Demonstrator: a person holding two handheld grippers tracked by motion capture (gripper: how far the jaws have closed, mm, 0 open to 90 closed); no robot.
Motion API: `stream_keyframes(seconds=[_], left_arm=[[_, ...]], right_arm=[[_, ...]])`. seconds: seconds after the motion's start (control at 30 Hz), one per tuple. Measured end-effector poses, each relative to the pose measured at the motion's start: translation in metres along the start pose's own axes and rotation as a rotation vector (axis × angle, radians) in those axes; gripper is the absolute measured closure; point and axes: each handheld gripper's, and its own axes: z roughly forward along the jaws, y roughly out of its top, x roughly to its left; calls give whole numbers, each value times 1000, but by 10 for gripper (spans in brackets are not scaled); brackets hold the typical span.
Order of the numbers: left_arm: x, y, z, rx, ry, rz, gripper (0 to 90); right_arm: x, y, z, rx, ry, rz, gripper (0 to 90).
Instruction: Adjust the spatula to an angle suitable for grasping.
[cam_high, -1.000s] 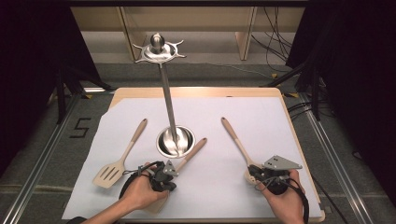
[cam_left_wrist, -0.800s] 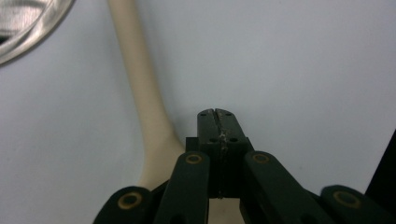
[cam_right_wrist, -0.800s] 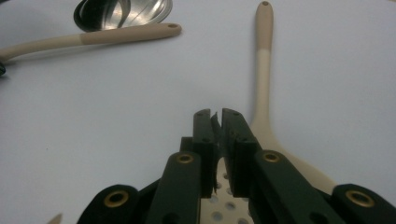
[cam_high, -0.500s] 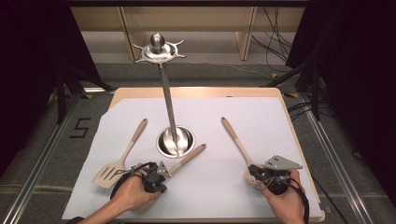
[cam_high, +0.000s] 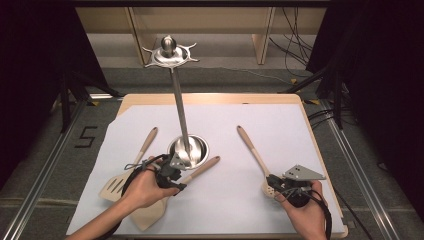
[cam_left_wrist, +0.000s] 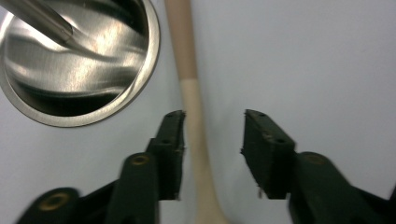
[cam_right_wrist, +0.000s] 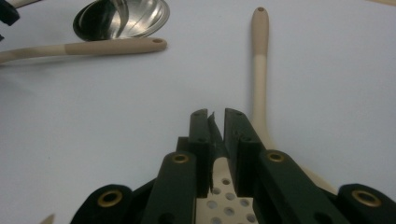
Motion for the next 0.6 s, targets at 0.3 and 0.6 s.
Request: stream_keyframes(seconds=[0.3,0.6], left_arm=[[8,12,29,186,-85,1,495],[10,17,43,243,-80,-4,574]], right_arm=[[-1,0,-1,11,15,0,806],[-3,0,-1,10,18,-7,800]])
